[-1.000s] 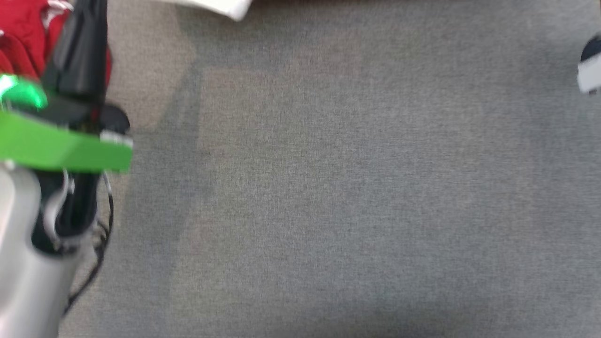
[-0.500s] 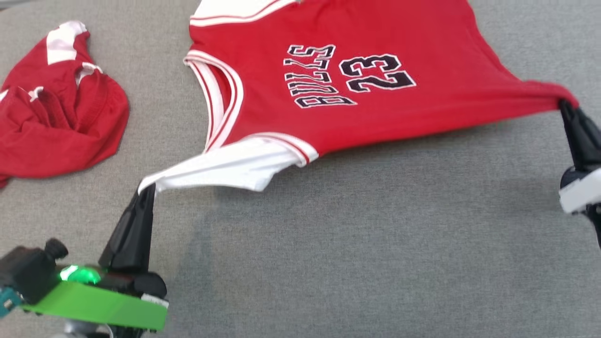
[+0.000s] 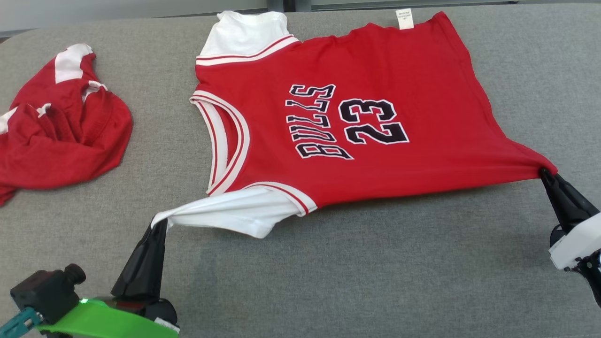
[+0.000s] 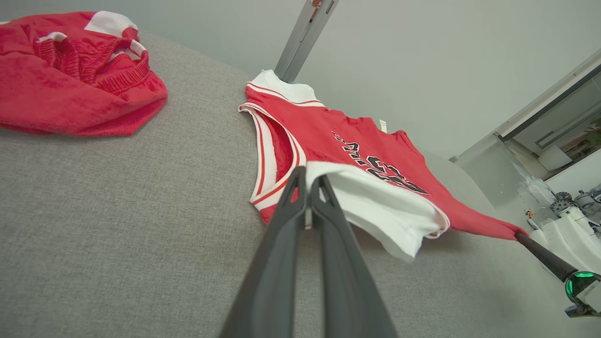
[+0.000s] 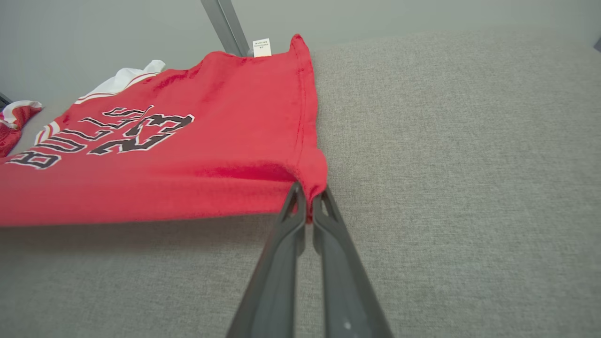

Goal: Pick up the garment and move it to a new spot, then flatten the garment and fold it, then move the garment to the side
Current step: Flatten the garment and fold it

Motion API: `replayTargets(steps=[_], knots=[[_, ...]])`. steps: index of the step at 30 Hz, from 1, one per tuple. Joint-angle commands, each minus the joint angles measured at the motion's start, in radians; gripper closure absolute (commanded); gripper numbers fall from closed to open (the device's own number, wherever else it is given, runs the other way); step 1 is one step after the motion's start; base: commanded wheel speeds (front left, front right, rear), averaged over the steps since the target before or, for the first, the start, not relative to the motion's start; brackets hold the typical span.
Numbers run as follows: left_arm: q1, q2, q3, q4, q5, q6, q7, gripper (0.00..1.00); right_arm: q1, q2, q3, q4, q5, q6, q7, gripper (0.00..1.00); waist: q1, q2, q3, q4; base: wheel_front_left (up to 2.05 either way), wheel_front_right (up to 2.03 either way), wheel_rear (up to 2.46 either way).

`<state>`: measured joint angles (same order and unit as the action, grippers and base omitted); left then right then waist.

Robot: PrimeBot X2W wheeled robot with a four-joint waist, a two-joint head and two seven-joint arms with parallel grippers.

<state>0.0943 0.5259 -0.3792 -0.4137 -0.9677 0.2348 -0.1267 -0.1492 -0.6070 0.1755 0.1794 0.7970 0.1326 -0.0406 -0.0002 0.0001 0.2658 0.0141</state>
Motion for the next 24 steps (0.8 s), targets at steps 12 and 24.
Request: replayTargets(steps=[12, 24], knots=[[-0.315, -0.094, -0.07, 0.201, 0.045, -0.026, 0.06, 1.0, -0.134, 0.115, -0.075, 0.019, -0.124, -0.003, 0.15, 1.0, 0.0002, -0.0001, 0.093, 0.037, 0.0, 0.0, 0.0], [-0.571, -0.12, -0.118, 0.382, 0.133, -0.087, 0.075, 1.0, -0.316, 0.11, -0.072, 0.06, -0.193, -0.003, 0.196, 1.0, 0.0002, -0.0001, 0.198, 0.055, 0.0, 0.0, 0.0]])
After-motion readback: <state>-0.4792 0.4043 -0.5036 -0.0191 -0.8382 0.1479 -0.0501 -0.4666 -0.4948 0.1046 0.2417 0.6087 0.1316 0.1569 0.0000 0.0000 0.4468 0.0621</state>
